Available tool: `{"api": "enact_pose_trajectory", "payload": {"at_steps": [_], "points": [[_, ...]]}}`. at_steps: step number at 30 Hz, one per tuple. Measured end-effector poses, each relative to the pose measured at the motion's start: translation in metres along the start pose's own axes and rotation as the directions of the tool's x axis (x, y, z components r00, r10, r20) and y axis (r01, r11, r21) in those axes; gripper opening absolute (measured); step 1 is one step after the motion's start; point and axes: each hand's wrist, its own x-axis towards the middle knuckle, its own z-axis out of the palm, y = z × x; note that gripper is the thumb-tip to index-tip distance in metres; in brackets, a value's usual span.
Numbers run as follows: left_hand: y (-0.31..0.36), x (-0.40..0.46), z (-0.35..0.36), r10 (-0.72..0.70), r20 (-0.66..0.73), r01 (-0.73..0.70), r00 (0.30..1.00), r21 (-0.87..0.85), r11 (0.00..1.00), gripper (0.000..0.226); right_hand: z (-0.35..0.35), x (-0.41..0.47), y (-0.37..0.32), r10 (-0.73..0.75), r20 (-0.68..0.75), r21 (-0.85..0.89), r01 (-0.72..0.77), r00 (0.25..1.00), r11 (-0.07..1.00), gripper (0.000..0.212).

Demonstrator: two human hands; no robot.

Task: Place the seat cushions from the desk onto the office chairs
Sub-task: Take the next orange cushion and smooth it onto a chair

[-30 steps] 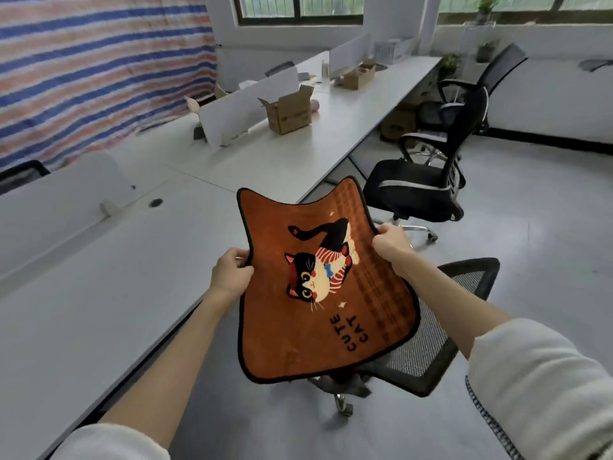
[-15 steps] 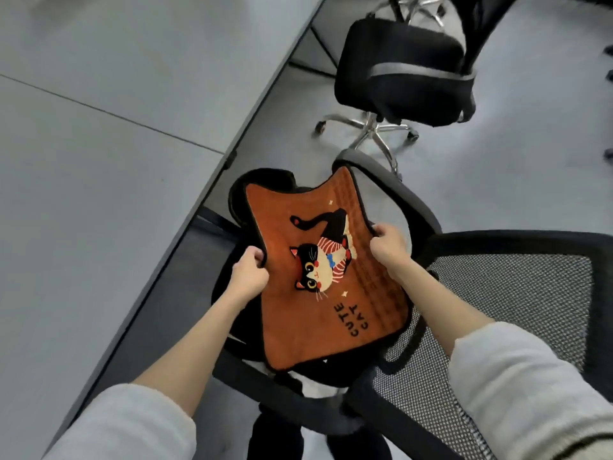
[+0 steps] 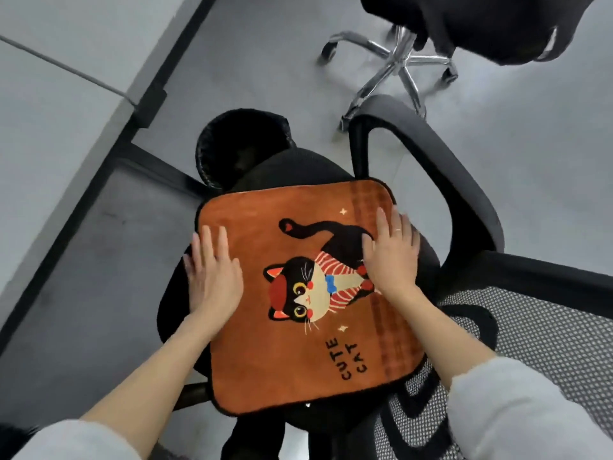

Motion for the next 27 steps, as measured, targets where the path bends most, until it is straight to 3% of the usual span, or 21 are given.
{"api": "enact_pose_trajectory", "payload": {"at_steps": [3,7,12,20,25,27], "points": [[0.029,0.056,0.029,0.361,-0.081,-0.334,0.929,0.235,0.913,0.060,0.027,0.052,-0.013,-0.301,-0.010,-0.133,0.297,0.954,0.946,0.060],[0.065,0.101,0.062,0.498,-0.074,-0.457,0.864,0.303,0.837,0.062,0.066,0.078,-0.013,-0.435,-0.036,-0.189,0.421,0.900,0.887,0.060],[0.064,0.116,0.090,0.511,-0.176,-0.433,0.842,0.345,0.833,0.061,0.098,0.087,-0.005,-0.425,-0.149,-0.219,0.390,0.893,0.895,0.058],[0.061,0.109,0.083,0.518,-0.146,-0.455,0.843,0.322,0.830,0.057,0.085,0.079,-0.008,-0.411,-0.076,-0.213,0.388,0.908,0.897,0.058],[0.013,0.086,0.074,0.175,-0.272,-0.122,0.946,0.200,0.972,0.058,0.090,0.050,0.013,-0.238,-0.138,-0.157,0.216,0.961,0.964,0.060],[0.006,0.089,0.076,0.154,-0.283,-0.087,0.947,0.235,0.968,0.058,0.097,0.050,0.015,-0.238,-0.157,-0.165,0.212,0.958,0.963,0.059]]}}
